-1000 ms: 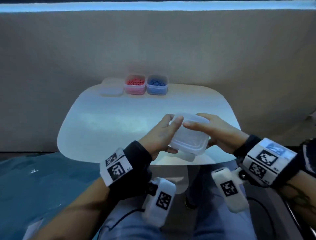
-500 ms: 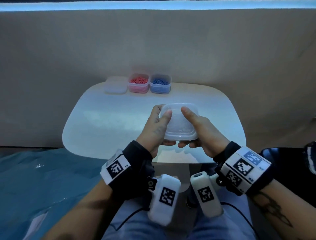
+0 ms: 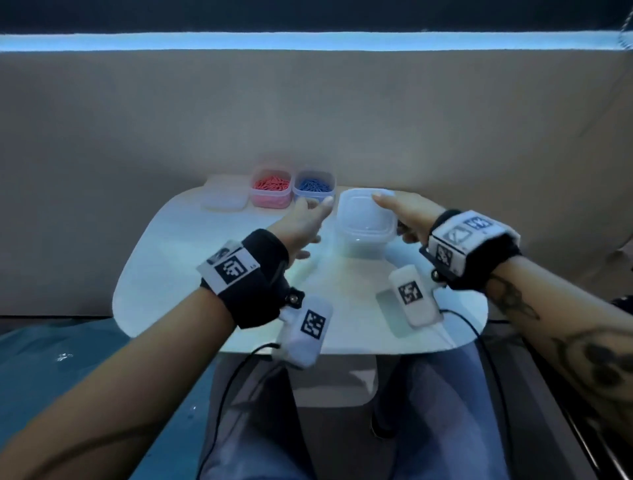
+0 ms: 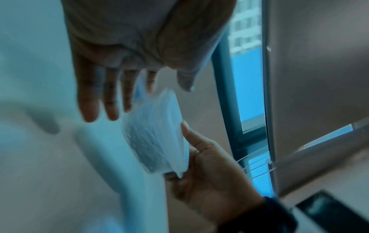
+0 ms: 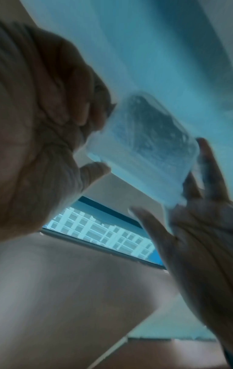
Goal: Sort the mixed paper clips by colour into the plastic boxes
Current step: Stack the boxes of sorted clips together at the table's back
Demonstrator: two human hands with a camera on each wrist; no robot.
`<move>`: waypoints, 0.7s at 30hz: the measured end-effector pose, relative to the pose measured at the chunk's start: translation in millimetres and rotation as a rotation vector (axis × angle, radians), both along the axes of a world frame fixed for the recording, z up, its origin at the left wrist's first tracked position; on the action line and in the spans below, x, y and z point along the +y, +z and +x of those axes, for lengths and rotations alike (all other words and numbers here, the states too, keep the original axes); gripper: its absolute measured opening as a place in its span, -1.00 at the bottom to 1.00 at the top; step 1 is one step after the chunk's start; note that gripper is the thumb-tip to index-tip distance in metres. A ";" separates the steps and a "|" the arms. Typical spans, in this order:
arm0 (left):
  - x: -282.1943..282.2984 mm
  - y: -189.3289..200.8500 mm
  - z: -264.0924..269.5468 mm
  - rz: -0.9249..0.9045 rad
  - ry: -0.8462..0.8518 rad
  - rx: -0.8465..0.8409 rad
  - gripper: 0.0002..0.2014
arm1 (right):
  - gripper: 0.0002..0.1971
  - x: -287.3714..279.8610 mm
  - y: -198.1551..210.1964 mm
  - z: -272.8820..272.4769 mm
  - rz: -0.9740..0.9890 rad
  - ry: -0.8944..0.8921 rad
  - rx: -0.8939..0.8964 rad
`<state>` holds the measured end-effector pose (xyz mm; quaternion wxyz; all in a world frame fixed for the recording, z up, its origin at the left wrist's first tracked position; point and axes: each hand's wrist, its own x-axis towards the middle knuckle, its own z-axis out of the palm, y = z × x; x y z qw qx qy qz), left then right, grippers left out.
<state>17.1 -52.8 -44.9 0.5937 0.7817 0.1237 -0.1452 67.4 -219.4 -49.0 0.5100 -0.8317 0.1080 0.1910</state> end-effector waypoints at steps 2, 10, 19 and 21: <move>13.6 0.4 11.8 0.081 0.040 -0.051 -0.75 | -0.66 1.8 -1.0 28.9 -0.086 0.014 0.005; 113.7 -0.5 53.6 0.502 0.434 -0.115 -0.67 | -0.41 16.9 -9.1 83.3 -0.353 0.090 -0.017; 149.9 -22.7 89.7 0.691 0.364 0.226 -0.51 | -0.44 15.5 -11.2 84.7 -0.557 -0.080 -0.267; 149.9 -24.6 90.8 0.675 0.390 0.226 -0.54 | -0.45 13.9 -7.3 80.1 -0.593 -0.093 -0.414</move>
